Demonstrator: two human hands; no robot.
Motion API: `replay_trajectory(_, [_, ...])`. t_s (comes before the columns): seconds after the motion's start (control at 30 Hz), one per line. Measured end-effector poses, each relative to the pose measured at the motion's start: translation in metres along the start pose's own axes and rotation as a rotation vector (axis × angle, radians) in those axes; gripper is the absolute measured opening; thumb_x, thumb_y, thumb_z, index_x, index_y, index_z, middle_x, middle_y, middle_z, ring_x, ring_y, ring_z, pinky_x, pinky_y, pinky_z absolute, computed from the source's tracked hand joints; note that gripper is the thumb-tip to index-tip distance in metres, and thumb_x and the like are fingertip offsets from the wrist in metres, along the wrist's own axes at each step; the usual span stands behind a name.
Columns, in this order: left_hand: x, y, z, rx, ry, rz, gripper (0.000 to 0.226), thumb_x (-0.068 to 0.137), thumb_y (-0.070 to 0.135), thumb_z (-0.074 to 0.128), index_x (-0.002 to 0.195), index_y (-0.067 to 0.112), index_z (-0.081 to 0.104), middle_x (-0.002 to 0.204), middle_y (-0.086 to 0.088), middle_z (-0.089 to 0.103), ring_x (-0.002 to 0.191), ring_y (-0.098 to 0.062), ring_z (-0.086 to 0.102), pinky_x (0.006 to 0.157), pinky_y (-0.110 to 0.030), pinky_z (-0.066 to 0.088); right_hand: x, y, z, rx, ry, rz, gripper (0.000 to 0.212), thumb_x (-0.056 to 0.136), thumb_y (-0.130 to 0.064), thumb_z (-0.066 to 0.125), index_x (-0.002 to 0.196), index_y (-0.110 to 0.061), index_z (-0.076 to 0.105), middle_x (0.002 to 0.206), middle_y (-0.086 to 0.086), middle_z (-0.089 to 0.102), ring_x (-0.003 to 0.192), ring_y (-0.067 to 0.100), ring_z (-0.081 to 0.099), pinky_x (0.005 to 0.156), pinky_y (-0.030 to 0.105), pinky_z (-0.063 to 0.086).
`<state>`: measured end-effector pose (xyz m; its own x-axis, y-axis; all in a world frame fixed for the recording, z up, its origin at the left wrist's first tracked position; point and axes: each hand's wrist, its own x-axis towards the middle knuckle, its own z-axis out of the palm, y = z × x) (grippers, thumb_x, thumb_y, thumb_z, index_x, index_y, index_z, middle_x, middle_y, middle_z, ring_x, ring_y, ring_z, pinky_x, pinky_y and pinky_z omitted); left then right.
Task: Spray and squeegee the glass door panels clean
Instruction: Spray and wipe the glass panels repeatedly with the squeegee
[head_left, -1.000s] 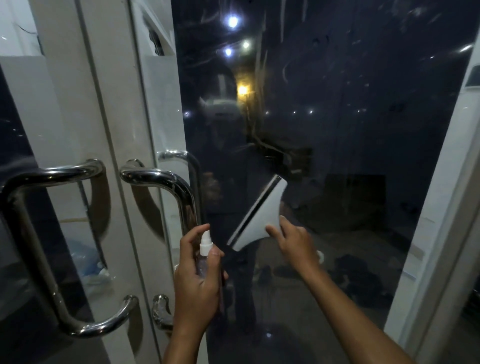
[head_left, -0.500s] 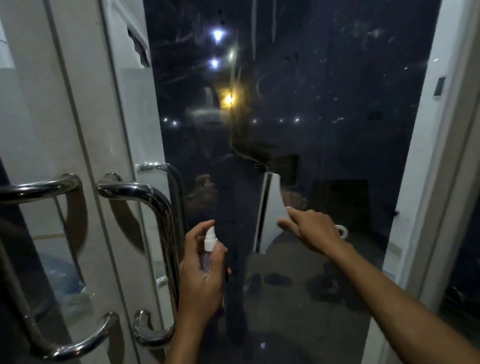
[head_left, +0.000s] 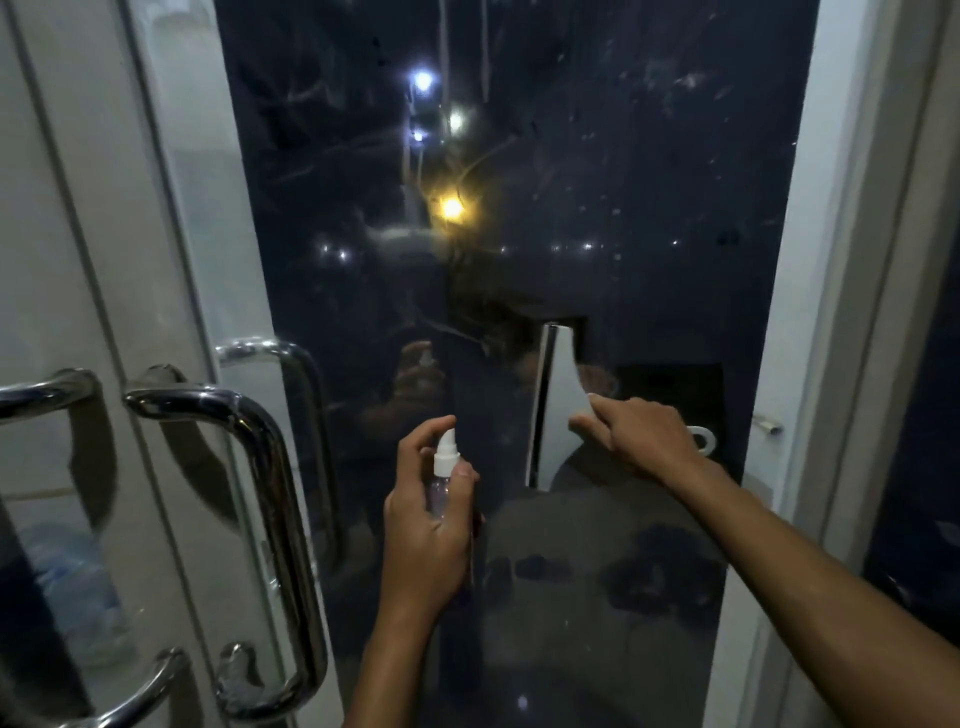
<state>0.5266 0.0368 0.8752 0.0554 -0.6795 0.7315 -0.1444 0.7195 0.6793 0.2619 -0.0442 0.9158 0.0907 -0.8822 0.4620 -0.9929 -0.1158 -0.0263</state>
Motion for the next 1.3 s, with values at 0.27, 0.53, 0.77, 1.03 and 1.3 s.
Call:
replay_trajectory(0.27, [0.049,0.006,0.002,0.19,0.032,0.078,0.038,0.104,0.025,0.05,0.128,0.053,0.042,0.088,0.004,0.066,0.066,-0.02,0.063,0.064,-0.047,0.056,0.011,-0.001,-0.02,0.055,0.136,-0.026,0.042,0.1,-0.063,0.026,0.102,-0.033,0.056,0.074,-0.007,0.055,0.069,0.02,0.056,0.063,0.036,0.038])
replay_trajectory(0.53, [0.107,0.009,-0.011,0.369,0.074,0.171,0.032,0.104,0.024,0.046,0.134,0.035,0.041,0.077,-0.003,0.061,0.06,-0.02,0.059,0.054,-0.047,0.052,0.025,-0.02,-0.03,0.249,0.153,-0.079,0.044,0.098,-0.064,0.023,0.104,-0.036,0.057,0.081,-0.008,0.062,0.075,0.017,0.059,0.068,0.038,0.047])
replay_trajectory(0.77, [0.141,0.016,-0.023,0.441,0.085,0.259,0.03,0.104,0.022,0.047,0.133,0.023,0.041,0.099,0.002,0.064,0.068,-0.012,0.062,0.059,-0.038,0.052,0.027,-0.016,-0.021,0.325,0.069,-0.067,0.045,0.097,-0.065,0.029,0.127,-0.043,0.054,0.107,-0.007,0.069,0.087,0.014,0.058,0.073,0.037,0.046])
replay_trajectory(1.03, [0.164,0.026,-0.034,0.435,0.117,0.314,0.03,0.104,0.024,0.046,0.134,0.021,0.042,0.098,-0.001,0.065,0.071,-0.013,0.063,0.06,-0.033,0.05,0.022,-0.021,-0.02,0.608,0.061,-0.073,0.051,0.091,-0.07,0.036,0.121,-0.038,0.063,0.105,-0.018,0.071,0.09,0.0,0.066,0.084,0.037,0.056])
replay_trajectory(1.3, [0.176,0.031,-0.037,0.445,0.126,0.356,0.027,0.103,0.027,0.045,0.13,0.021,0.042,0.1,-0.003,0.065,0.07,-0.011,0.063,0.062,-0.041,0.054,0.032,-0.032,-0.036,0.686,0.2,-0.082,0.025,0.098,-0.056,0.041,0.106,-0.04,0.058,0.091,-0.022,0.066,0.083,-0.006,0.062,0.068,0.019,0.045])
